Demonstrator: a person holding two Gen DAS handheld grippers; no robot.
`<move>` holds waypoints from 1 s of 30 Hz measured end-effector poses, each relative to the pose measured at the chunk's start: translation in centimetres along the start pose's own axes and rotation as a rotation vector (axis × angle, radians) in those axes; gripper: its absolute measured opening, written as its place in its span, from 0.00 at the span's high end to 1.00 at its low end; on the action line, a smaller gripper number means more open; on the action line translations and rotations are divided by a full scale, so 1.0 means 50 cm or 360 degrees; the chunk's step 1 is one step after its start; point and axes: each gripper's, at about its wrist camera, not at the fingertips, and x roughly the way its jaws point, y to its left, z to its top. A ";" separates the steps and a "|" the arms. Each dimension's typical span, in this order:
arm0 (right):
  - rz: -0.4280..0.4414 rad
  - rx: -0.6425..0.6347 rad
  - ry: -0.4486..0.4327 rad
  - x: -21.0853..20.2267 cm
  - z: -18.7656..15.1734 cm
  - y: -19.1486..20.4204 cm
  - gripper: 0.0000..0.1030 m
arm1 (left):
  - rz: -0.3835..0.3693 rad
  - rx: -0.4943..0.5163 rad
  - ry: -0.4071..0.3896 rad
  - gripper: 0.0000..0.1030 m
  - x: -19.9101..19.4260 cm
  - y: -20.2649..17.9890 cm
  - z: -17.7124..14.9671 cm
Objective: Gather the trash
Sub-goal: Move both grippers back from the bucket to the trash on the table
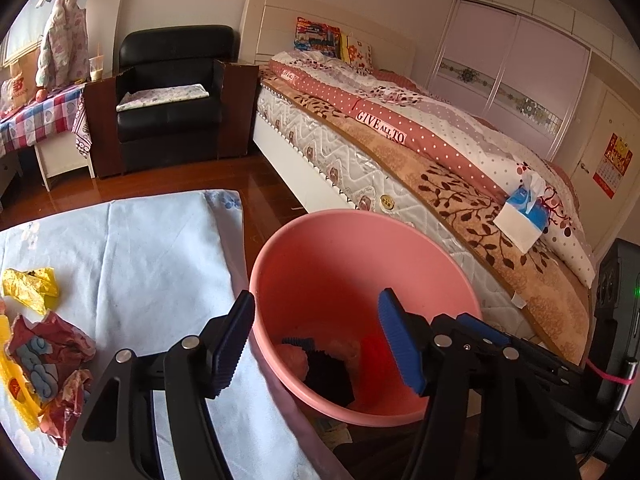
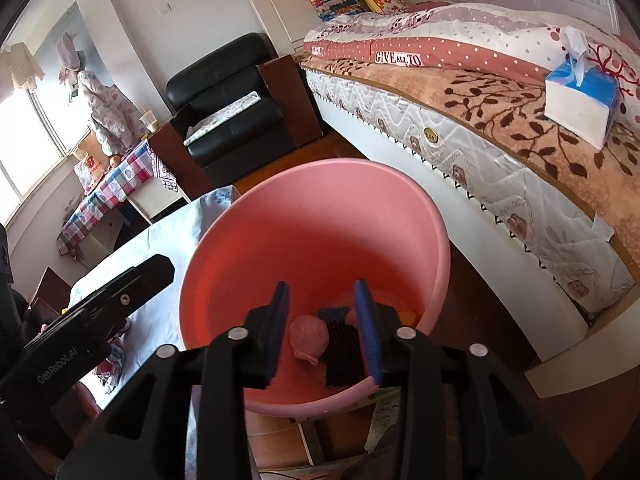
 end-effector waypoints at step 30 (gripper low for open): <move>0.0098 -0.0196 -0.0110 -0.107 -0.040 0.195 0.65 | 0.0173 -0.0094 -0.0204 0.39 -0.216 0.128 0.000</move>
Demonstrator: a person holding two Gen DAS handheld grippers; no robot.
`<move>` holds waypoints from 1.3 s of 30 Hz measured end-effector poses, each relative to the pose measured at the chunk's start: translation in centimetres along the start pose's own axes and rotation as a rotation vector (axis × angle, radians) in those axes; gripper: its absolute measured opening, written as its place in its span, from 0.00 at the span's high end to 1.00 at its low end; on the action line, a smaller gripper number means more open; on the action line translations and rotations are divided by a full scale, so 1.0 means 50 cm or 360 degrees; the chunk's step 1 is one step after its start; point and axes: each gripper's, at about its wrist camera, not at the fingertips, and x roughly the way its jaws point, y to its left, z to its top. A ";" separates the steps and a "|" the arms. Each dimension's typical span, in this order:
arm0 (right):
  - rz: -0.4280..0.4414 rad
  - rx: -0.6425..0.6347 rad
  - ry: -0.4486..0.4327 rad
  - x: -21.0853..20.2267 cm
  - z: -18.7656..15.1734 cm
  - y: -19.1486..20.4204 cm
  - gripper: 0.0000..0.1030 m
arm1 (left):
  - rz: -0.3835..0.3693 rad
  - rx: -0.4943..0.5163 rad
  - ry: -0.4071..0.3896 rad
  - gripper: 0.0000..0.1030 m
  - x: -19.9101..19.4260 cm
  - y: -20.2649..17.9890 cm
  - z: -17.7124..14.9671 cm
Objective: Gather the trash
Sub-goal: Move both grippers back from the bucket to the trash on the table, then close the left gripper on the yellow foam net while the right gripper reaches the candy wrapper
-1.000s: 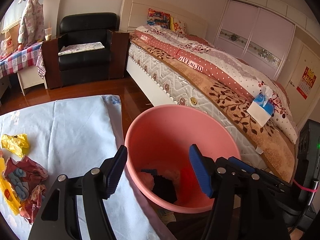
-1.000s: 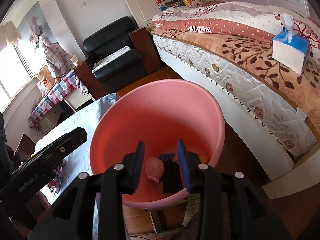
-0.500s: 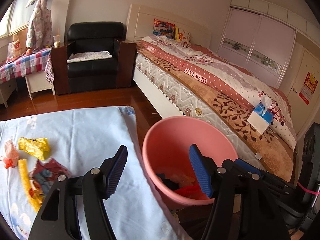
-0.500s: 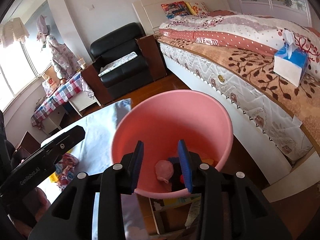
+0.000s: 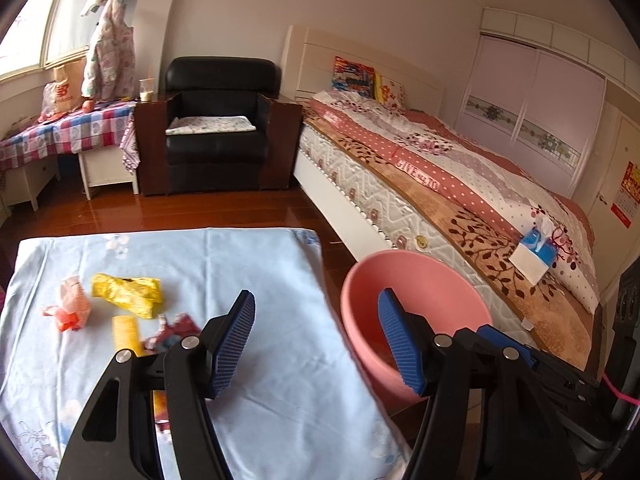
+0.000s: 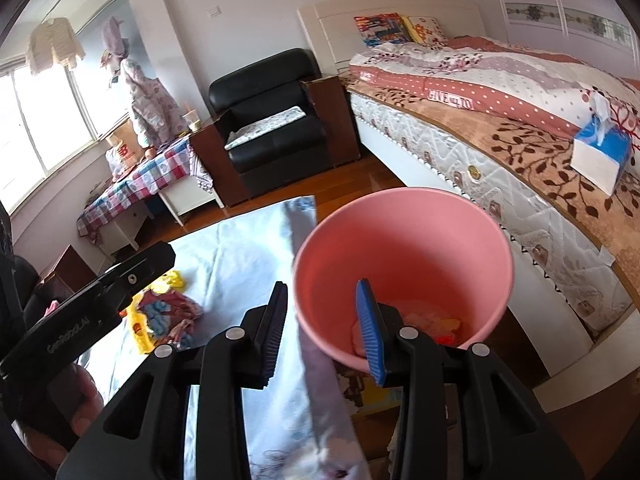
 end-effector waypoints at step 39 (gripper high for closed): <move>0.0137 -0.0147 0.0194 0.089 -0.055 0.175 0.65 | 0.0191 -0.0194 0.0117 0.39 -0.011 0.257 -0.052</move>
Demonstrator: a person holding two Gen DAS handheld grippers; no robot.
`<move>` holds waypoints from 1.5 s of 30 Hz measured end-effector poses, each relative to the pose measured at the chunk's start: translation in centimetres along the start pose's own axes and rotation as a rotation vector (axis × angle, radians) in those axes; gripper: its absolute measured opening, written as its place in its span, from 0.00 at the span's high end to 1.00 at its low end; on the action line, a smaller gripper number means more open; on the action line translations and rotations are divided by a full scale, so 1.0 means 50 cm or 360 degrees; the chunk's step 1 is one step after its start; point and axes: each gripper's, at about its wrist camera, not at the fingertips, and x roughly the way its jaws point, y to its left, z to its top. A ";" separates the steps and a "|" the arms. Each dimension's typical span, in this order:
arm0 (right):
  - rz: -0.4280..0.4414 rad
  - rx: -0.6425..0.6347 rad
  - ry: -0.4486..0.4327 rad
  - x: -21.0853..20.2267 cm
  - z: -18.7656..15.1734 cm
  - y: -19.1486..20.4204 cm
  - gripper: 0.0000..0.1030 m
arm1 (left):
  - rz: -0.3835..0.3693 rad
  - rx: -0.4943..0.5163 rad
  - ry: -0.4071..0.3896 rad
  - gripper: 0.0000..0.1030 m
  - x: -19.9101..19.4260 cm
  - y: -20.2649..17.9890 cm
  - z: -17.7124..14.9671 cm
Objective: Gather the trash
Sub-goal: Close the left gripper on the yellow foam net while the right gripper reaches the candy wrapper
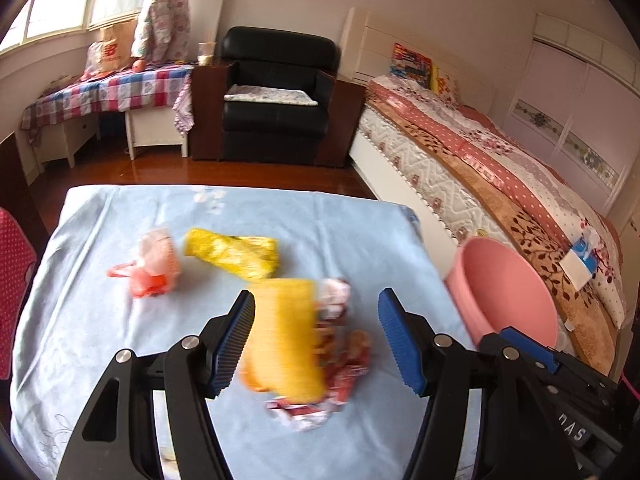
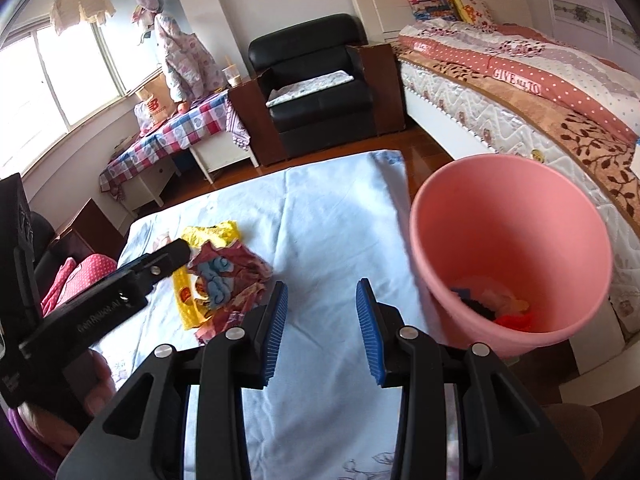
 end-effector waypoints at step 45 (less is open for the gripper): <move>0.0222 -0.0255 0.0115 0.100 0.005 0.182 0.65 | -0.0100 -0.0097 0.0052 0.92 -0.029 0.150 -0.065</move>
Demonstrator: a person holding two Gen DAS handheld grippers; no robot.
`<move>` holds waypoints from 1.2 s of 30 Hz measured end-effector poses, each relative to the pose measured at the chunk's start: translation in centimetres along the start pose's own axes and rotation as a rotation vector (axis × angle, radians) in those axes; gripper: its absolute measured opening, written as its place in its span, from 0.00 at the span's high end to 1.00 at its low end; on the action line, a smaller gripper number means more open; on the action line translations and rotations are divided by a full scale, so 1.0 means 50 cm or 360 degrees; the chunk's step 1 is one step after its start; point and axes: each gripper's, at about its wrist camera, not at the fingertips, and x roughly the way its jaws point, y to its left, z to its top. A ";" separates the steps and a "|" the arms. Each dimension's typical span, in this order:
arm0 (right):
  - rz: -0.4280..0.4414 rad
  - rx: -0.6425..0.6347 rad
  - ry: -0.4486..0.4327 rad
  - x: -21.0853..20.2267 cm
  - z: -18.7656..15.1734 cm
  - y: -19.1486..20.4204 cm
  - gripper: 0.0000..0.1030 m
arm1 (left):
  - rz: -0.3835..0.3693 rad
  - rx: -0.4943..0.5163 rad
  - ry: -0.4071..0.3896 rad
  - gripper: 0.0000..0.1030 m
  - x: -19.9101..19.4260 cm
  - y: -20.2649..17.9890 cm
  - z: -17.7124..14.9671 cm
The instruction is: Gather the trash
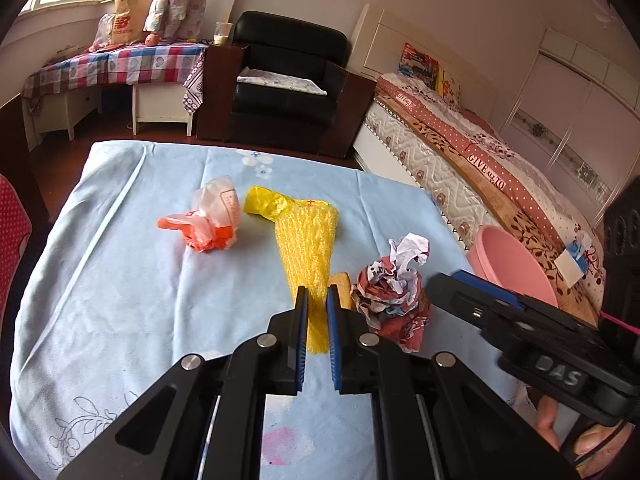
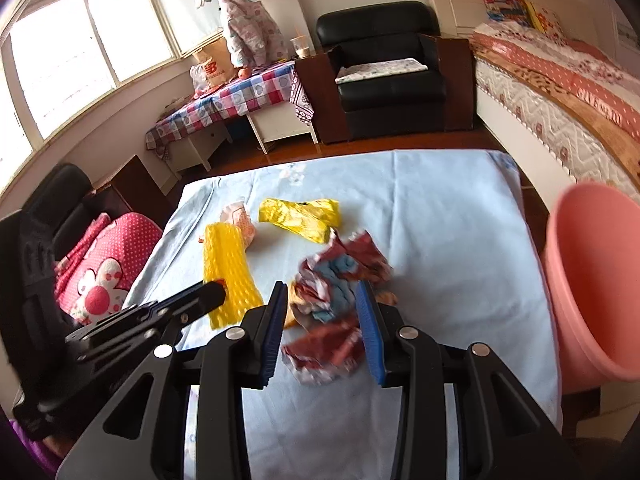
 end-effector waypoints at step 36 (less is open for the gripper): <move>-0.0188 -0.0042 -0.0132 -0.023 0.013 0.006 0.89 | 0.0033 0.0067 -0.0065 0.92 -0.056 -0.048 0.014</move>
